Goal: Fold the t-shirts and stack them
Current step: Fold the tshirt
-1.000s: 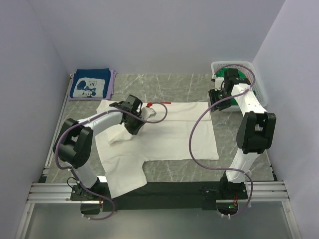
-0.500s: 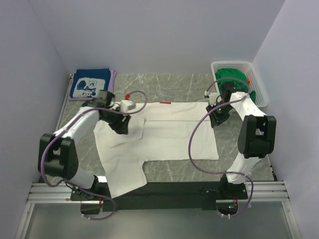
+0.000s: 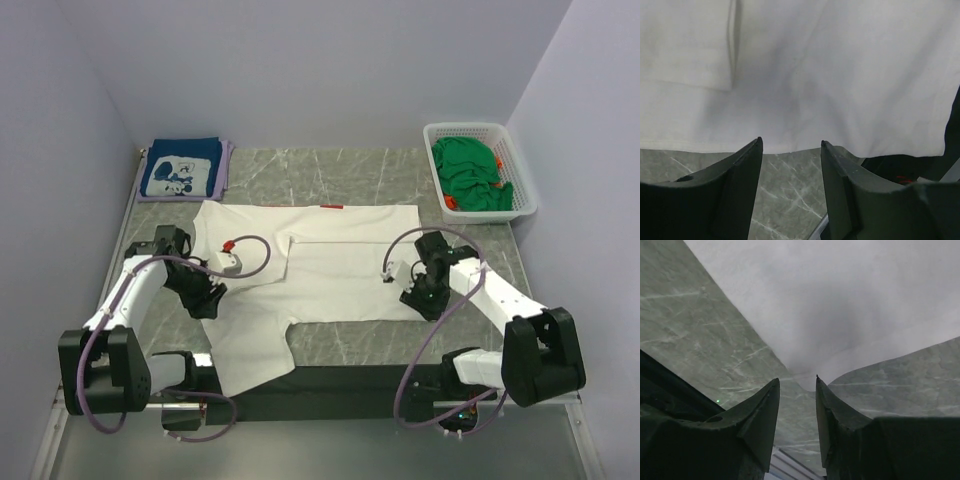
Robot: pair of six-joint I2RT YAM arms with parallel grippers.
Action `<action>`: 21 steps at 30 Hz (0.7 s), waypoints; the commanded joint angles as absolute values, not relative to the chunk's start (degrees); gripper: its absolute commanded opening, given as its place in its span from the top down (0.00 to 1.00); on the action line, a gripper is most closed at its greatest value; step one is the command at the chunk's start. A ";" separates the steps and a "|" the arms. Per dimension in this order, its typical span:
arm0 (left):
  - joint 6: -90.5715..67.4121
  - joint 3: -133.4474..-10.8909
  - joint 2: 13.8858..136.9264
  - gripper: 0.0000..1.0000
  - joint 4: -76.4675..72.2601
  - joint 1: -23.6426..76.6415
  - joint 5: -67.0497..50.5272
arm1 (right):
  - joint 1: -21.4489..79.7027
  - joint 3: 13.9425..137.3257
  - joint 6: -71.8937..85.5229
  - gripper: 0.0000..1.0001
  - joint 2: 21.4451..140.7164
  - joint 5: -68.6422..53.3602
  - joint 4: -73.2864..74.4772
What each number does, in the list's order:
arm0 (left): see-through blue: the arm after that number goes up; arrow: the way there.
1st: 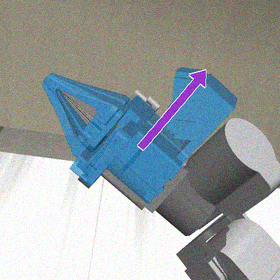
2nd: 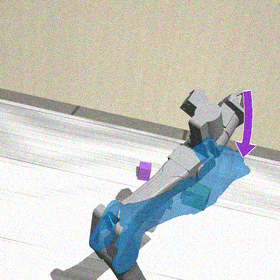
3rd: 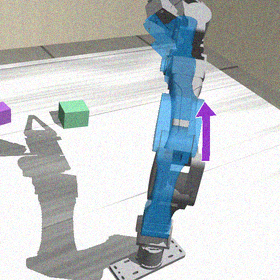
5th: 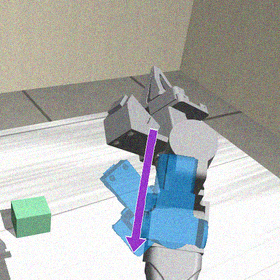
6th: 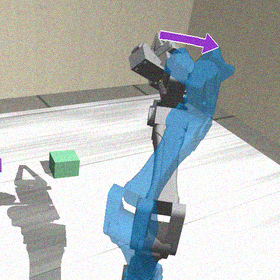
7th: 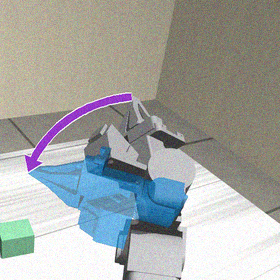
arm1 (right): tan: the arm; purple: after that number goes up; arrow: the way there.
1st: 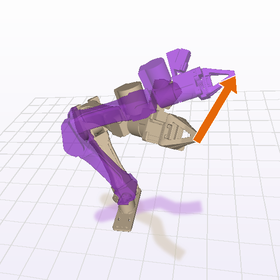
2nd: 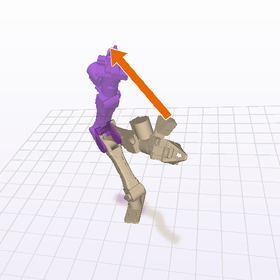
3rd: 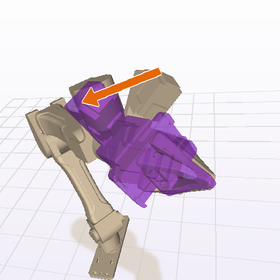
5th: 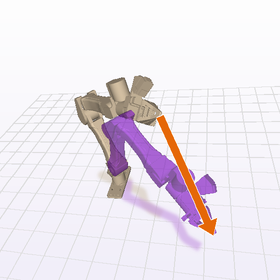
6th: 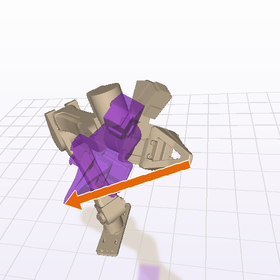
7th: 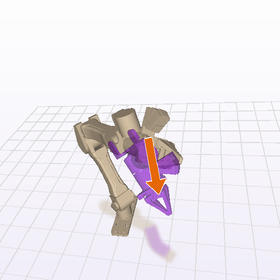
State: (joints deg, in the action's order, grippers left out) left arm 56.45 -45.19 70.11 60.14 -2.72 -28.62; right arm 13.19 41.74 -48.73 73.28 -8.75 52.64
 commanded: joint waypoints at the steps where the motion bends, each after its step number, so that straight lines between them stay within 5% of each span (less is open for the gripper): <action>1: 62.13 -43.60 67.59 0.44 62.04 -2.90 -27.95 | 14.76 38.25 -51.68 0.57 70.14 -4.23 47.55; 14: 66.18 -40.61 67.23 0.43 59.60 -0.44 -20.07 | 17.23 30.67 -50.89 0.60 71.54 2.55 38.32; 21: 64.34 -36.31 66.36 0.43 52.39 9.92 -11.18 | 17.23 30.50 -50.54 0.79 71.98 3.08 38.32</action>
State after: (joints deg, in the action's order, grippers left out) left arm 64.27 -38.35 67.11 55.81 6.76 -16.38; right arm 17.12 32.29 -50.17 70.74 1.04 43.59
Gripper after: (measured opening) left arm 0.567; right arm 0.226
